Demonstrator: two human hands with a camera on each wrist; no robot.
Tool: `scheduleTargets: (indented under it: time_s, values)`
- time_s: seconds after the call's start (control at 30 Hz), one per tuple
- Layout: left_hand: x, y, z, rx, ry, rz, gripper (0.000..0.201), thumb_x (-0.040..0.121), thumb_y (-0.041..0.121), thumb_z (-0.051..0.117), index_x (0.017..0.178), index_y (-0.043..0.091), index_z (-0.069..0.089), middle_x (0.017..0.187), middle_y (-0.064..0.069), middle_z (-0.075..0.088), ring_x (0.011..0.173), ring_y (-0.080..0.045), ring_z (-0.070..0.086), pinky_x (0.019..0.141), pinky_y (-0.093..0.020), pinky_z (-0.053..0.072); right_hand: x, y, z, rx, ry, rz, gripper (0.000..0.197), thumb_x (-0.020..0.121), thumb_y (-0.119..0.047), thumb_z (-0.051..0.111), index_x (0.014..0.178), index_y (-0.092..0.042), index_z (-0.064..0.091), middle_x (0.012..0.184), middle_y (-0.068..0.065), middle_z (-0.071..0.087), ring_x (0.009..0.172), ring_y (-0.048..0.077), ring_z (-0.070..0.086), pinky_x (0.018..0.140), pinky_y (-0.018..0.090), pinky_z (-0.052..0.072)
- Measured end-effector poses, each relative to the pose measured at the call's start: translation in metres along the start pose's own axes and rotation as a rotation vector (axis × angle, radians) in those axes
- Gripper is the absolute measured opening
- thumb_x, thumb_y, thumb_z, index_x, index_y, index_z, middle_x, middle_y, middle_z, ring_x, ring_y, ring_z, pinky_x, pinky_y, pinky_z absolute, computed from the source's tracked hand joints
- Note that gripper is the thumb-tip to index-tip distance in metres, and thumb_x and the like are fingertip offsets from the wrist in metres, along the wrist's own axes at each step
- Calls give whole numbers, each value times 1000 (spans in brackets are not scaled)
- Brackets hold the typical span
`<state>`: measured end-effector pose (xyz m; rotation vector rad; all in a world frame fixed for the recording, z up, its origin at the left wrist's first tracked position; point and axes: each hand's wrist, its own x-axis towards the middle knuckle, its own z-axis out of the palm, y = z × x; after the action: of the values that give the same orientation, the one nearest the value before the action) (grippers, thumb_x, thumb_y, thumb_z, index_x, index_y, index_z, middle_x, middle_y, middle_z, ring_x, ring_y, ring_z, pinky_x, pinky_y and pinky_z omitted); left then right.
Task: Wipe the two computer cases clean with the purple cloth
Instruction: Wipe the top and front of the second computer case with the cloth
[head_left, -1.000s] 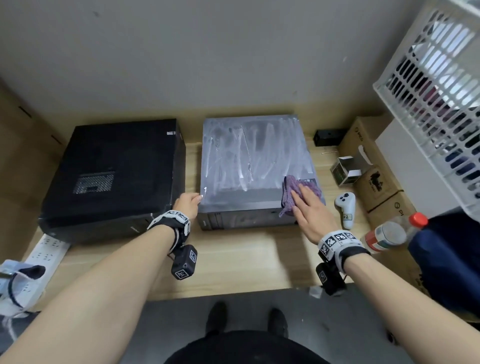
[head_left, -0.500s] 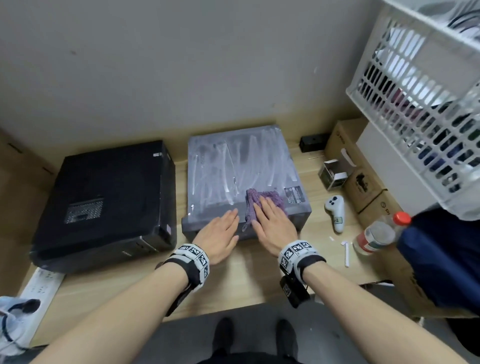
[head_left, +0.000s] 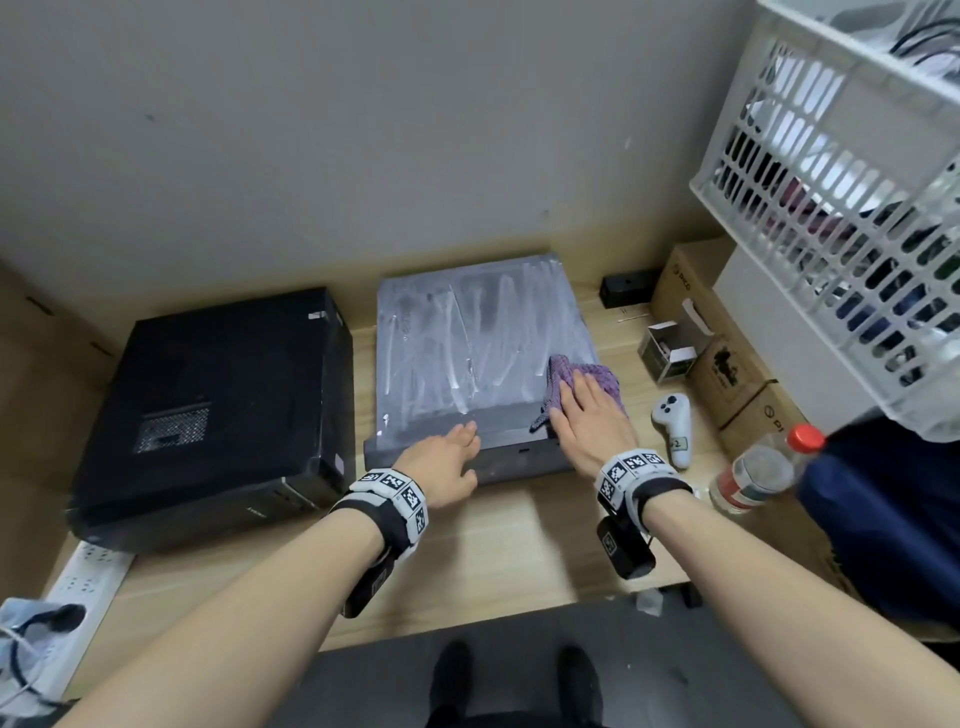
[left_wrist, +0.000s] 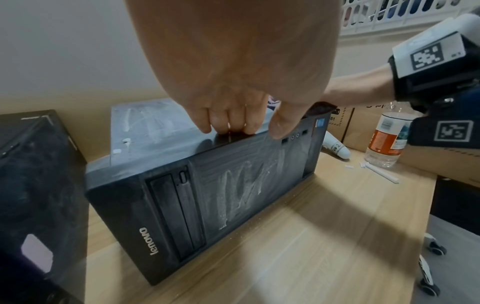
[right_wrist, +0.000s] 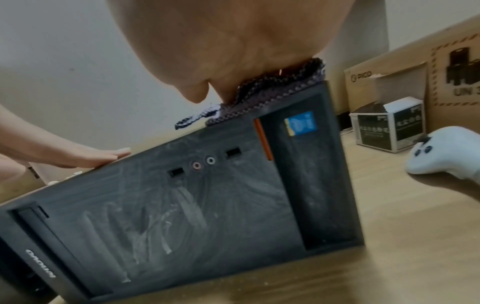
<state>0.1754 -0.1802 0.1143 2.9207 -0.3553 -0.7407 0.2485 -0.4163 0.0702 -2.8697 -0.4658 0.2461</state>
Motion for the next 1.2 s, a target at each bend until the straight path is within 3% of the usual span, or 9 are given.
scheduleTargets:
  time_s: [0.17,0.27,0.33,0.43,0.6,0.7,0.83,1.03,1.2]
  values:
    - [3,-2,1,14,-22,18,62,96,29,39,154,16,21,163,1,1,150,-15,11,118,-34,24,7,-34,11,-14,-85,-112,65,102,-49,13,157,-14,14,166,5,3,152,20,-1,124,39,6]
    - [2,-2,-1,-3,-23,24,62,96,28,40,154,15,21,163,2,2,150,-14,10,118,-33,23,-8,-28,12,-17,-126,-218,74,95,-57,3,157,-19,14,166,1,3,152,16,-3,124,39,6]
    - [2,-2,-3,-19,-30,22,62,96,26,41,154,15,22,163,1,3,149,-15,13,118,-33,23,-18,-14,5,4,-136,-243,71,96,-57,6,157,-23,16,166,-1,3,152,15,-4,124,39,7]
    - [2,-1,-5,-41,-28,16,62,95,25,41,153,14,24,163,0,4,149,-16,15,119,-33,22,-25,9,-4,38,-130,-192,61,104,-50,17,157,-22,16,165,-2,1,152,14,-5,124,36,3]
    - [4,-5,-1,-95,-25,-19,66,94,27,42,154,14,21,163,0,5,149,-15,13,119,-36,21,-2,21,-8,78,-130,-88,62,103,-52,18,157,-22,18,166,0,2,152,16,-3,124,36,3]
    - [5,-6,3,-130,-36,-37,68,92,29,43,155,15,19,163,1,5,149,-15,11,119,-46,21,24,15,-12,98,-138,-27,61,104,-48,18,157,-19,18,166,3,1,152,19,-3,124,37,-1]
    - [4,-6,-1,-138,-63,-31,65,94,29,42,154,17,21,163,5,3,149,-14,11,119,-45,19,37,-10,-6,50,-141,6,65,103,-48,18,157,-12,15,165,10,0,152,25,-3,124,38,-1]
    - [4,-6,-2,-165,-43,-50,70,92,30,45,155,17,16,162,-2,12,148,-17,17,119,-42,20,9,-40,10,19,-144,-221,65,102,-50,20,157,-17,14,165,2,-1,152,19,-5,124,39,3]
    - [5,-11,0,-175,-67,-33,70,93,30,44,155,17,17,163,-1,8,149,-17,15,119,-43,20,-6,2,1,-16,-119,-274,73,96,-61,3,158,-25,13,164,-6,-2,152,12,-5,124,33,2]
